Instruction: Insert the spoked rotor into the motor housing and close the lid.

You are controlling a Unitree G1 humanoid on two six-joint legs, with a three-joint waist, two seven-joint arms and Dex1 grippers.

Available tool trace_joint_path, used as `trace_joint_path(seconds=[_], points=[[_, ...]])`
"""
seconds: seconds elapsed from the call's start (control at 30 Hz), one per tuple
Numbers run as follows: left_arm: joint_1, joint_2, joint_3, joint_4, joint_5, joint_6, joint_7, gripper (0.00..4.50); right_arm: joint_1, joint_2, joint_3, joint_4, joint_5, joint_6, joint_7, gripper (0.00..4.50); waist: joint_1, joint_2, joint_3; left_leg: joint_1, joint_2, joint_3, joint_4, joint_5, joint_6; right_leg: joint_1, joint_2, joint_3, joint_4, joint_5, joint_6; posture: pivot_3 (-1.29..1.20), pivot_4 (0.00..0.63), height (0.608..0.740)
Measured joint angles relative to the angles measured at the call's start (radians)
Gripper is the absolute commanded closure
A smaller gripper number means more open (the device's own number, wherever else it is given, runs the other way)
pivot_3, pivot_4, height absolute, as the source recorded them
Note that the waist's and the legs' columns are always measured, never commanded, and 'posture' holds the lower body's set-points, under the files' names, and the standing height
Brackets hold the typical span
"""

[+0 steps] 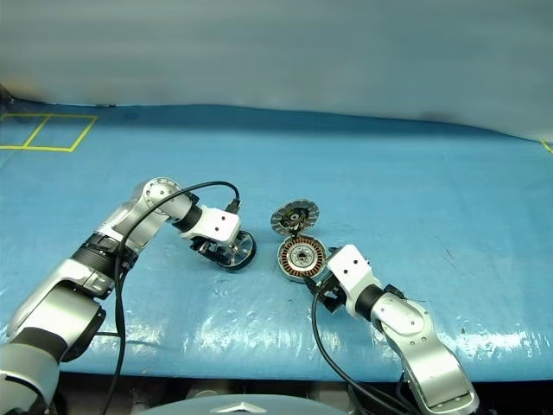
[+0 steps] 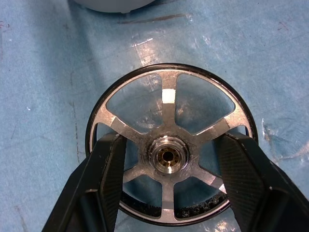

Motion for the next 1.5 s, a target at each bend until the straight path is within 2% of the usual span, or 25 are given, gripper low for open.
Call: trace_joint_path(seconds=[0.07,0.1,0.5,0.67,0.9,1.03,1.17,1.3,1.5], points=[[-0.002,0.001,0.012,0.001,0.0,-0.016,0.006,2.62,0.0,0.0,0.0,0.0,-0.004,0.0,0.0,0.3,0.001,0.001,-0.001,0.001,0.0,0.0,0.0,0.0,0.0,0.002,0.0,0.0,0.0,0.0,0.0,0.0,0.15,0.74],[-0.001,0.0,0.015,0.001,0.001,-0.018,0.014,2.71,0.0,0.0,0.0,0.0,-0.006,0.0,0.0,0.3,0.002,0.001,-0.001,0.002,0.0,0.0,0.0,0.0,0.0,0.002,0.0,0.0,0.0,0.0,0.0,0.0,0.15,0.74],[0.066,0.014,0.064,-0.051,-0.006,-0.034,0.037,2.71,0.001,0.005,-0.008,0.0,-0.004,0.0,0.0,0.3,0.001,0.002,-0.002,0.002,0.0,0.0,0.002,0.0,0.0,0.003,0.0,0.0,0.0,0.0,0.0,0.0,0.15,0.74],[0.163,0.016,0.128,-0.123,-0.096,-0.028,0.057,2.71,0.032,0.021,-0.035,-0.003,0.027,-0.01,0.008,0.3,0.001,0.002,-0.002,0.001,0.0,-0.001,0.001,0.0,0.0,0.002,-0.001,0.0,0.0,0.001,0.001,0.0,0.15,0.74],[0.285,0.024,0.209,-0.391,-0.29,0.185,0.065,2.71,0.089,0.008,-0.068,-0.051,0.095,-0.012,0.041,0.3,0.001,0.002,-0.002,0.0,0.0,-0.001,0.002,0.0,0.0,0.001,-0.001,0.0,0.0,0.001,0.001,0.0,0.15,0.74],[0.318,-0.005,0.238,-0.481,-0.355,0.264,0.119,2.71,0.123,-0.013,-0.119,-0.07,0.135,-0.005,0.058,0.3,0.002,0.002,-0.002,0.001,0.0,0.0,0.002,0.0,0.0,0.002,-0.001,0.0,0.001,0.0,-0.001,0.0,0.15,0.74],[0.348,-0.089,0.231,-0.548,-0.395,0.318,0.189,2.71,0.131,-0.02,-0.159,-0.081,0.149,0.003,0.049,0.3,0.002,0.001,-0.002,0.001,0.0,0.0,0.003,0.0,0.0,0.003,-0.001,0.0,0.0,0.0,0.0,0.0,0.15,0.74],[0.355,-0.144,0.205,-0.548,-0.373,0.316,0.267,2.71,0.125,-0.019,-0.158,-0.08,0.144,0.005,0.032,0.3,0.0,0.002,-0.002,0.002,0.0,0.0,0.003,0.0,0.0,0.003,0.0,0.0,0.001,0.0,0.0,0.0,0.15,0.74],[0.344,-0.161,0.157,-0.514,-0.314,0.316,0.321,2.71,0.115,-0.018,-0.137,-0.079,0.128,0.008,0.014,0.3,0.002,0.002,-0.002,0.002,-0.001,0.0,0.003,0.0,0.0,0.003,0.0,0.001,0.0,0.0,0.0,0.0,0.15,0.74]])
